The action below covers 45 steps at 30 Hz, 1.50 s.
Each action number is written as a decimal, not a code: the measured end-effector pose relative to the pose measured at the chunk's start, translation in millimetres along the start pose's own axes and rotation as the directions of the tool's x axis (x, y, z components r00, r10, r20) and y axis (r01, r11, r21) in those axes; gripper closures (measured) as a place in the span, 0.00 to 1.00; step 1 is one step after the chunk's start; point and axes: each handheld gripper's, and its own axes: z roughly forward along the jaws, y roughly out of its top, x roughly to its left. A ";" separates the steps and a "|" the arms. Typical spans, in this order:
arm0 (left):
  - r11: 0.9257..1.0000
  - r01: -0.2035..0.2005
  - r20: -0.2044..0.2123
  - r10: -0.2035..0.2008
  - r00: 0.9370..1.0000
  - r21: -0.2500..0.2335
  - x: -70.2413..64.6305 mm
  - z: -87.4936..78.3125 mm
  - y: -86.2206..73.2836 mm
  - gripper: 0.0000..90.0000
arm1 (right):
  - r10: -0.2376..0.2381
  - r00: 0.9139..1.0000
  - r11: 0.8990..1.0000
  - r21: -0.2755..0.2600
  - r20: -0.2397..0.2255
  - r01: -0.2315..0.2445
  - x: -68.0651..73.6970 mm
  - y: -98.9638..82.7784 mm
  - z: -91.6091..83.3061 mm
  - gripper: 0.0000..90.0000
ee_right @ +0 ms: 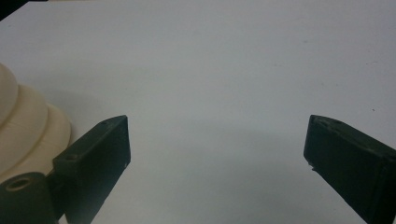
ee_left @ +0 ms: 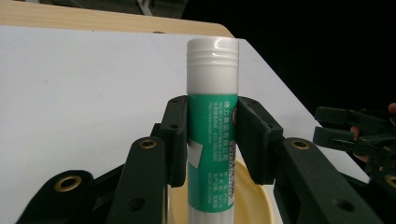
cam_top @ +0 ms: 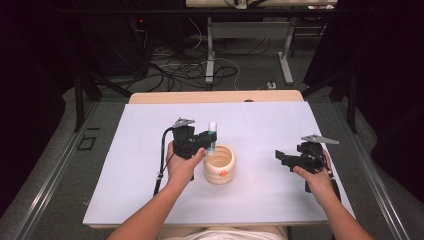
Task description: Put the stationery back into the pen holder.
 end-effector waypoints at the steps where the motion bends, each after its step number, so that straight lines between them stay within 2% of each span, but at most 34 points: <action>1: 1.000 -0.007 -0.001 0.007 1.000 0.005 -1.0 0.7 -2.1 0.72 | 0.001 1.000 1.000 0.001 0.000 -0.001 0.2 0.0 -0.1 0.07; 16: 0.996 -0.084 -0.009 0.084 0.996 -0.005 -10.7 10.9 -22.1 0.72 | -0.005 1.000 1.000 0.000 -0.003 0.005 -0.1 0.0 -0.4 0.07; 22: 0.995 -0.096 -0.012 0.097 0.995 0.018 -12.8 17.9 -32.5 0.72 | -0.003 1.000 1.000 -0.003 -0.008 0.003 -0.7 0.1 -0.3 0.07; 29: 0.992 -0.117 -0.014 0.118 0.993 0.055 -11.9 18.9 -39.4 0.72 | 0.004 1.000 1.000 0.000 -0.005 -0.004 -0.7 -0.1 -0.5 0.07; 30: 0.993 -0.109 -0.017 0.110 0.994 0.053 -12.5 19.1 -40.2 0.72 | -0.001 1.000 1.000 -0.005 -0.001 0.001 -0.8 -0.1 -0.3 0.07; 36: 0.990 -0.120 -0.022 0.122 0.992 0.067 -11.7 17.6 -41.4 0.72 | -0.003 1.000 1.000 -0.002 -0.009 0.003 0.2 -0.2 -1.3 0.07; 38: 0.992 -0.104 -0.012 0.105 0.994 0.072 -11.5 18.3 -41.2 0.72 | -0.002 1.000 1.000 -0.001 -0.009 0.002 0.2 -0.2 -1.4 0.07; 42: 0.990 -0.098 -0.007 0.099 0.995 0.100 -10.9 20.4 -41.6 0.72 | 0.008 1.000 1.000 -0.002 -0.006 -0.008 0.7 -0.5 -0.8 0.07; 43: 0.991 -0.097 -0.010 0.098 0.995 0.087 -10.9 20.6 -41.8 0.71 | 0.008 1.000 1.000 -0.002 -0.006 -0.008 0.7 -0.5 -0.9 0.07; 45: 0.992 -0.082 0.020 0.081 0.997 0.095 -9.9 18.7 -40.0 0.66 | 0.002 1.000 1.000 -0.004 -0.003 -0.002 0.2 -0.3 -1.1 0.07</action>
